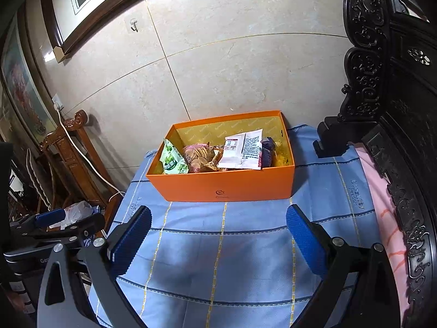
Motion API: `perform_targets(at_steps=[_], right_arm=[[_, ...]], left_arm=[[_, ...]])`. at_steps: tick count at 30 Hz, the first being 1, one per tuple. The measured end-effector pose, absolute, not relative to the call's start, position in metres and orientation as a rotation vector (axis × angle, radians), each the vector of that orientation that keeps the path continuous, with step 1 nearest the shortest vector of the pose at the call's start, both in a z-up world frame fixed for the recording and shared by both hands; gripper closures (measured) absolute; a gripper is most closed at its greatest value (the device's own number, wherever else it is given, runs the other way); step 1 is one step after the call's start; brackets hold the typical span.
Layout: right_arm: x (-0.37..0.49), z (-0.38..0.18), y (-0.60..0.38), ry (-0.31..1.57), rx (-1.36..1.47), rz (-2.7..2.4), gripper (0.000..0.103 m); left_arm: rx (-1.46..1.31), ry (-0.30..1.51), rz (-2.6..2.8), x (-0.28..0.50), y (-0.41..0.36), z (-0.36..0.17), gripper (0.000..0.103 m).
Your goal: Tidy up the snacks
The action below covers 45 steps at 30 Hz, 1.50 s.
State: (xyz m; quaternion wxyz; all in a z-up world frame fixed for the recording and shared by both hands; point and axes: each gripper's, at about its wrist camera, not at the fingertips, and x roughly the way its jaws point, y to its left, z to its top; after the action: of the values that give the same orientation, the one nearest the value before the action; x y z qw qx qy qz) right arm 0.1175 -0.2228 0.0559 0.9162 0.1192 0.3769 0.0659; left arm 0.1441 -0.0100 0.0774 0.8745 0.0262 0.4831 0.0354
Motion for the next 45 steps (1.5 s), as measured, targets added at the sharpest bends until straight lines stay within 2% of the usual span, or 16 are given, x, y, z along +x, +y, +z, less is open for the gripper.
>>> perform_targets(at_steps=[45], right_arm=[[0.1195, 0.0521, -0.2266, 0.79, 0.251, 0.136, 0.004]], left_arm=[[0.033, 0.977, 0.063, 0.1425, -0.0095, 0.0817, 0.004]])
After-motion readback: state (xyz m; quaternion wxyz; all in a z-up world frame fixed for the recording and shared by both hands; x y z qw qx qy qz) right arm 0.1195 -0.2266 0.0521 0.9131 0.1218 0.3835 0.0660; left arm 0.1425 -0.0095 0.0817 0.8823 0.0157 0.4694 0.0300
